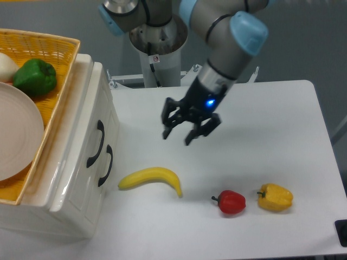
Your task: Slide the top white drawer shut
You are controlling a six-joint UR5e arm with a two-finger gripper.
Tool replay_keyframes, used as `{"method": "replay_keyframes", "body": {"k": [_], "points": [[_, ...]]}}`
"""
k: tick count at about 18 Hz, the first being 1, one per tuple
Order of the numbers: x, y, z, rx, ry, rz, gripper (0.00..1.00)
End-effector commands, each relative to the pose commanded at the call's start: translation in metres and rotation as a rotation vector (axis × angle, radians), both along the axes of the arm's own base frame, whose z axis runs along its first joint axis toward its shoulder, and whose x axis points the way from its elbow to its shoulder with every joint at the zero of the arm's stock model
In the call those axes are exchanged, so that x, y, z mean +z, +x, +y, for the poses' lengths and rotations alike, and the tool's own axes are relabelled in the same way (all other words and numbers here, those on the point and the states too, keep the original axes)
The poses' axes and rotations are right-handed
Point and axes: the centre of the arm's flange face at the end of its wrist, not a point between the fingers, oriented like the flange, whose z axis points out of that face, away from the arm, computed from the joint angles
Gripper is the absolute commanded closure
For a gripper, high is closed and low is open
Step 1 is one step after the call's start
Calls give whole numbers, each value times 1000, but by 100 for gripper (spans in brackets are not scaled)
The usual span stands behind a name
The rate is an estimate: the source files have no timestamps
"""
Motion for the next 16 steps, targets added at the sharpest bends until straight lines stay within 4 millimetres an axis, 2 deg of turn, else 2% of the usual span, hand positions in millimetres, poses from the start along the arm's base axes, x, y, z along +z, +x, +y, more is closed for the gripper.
{"method": "replay_keyframes", "body": {"k": [4,12,16], "points": [[-5,-23,-28,5,-70,53,0],[-10,-74,-110,-314,-180,254,0],[-15,-92,-145,-511,-244,320,0]]}}
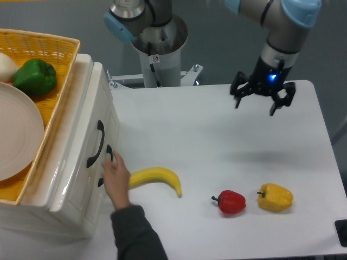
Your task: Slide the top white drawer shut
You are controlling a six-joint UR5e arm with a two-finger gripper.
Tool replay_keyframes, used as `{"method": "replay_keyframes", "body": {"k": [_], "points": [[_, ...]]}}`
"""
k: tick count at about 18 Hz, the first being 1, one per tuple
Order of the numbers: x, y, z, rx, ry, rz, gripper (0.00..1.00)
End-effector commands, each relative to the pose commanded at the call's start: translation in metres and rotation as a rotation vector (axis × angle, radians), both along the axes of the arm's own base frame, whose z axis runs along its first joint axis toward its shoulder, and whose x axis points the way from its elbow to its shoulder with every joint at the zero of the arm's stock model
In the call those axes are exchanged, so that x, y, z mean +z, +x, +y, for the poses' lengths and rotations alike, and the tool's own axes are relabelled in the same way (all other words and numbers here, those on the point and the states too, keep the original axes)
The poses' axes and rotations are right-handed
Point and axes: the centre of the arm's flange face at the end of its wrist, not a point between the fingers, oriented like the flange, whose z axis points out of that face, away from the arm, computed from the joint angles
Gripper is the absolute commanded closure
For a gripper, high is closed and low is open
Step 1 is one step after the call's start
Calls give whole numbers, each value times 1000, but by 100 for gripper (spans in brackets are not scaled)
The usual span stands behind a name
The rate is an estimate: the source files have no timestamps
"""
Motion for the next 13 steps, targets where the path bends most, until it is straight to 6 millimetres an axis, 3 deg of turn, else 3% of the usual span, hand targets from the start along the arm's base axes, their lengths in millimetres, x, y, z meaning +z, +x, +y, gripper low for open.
{"method": "replay_keyframes", "body": {"k": [4,8,13], "points": [[-20,-15,-22,-198,-119,9,0],[-31,-17,-26,-424,-137,8,0],[-54,-23,-25,-438,-133,-27,0]]}}
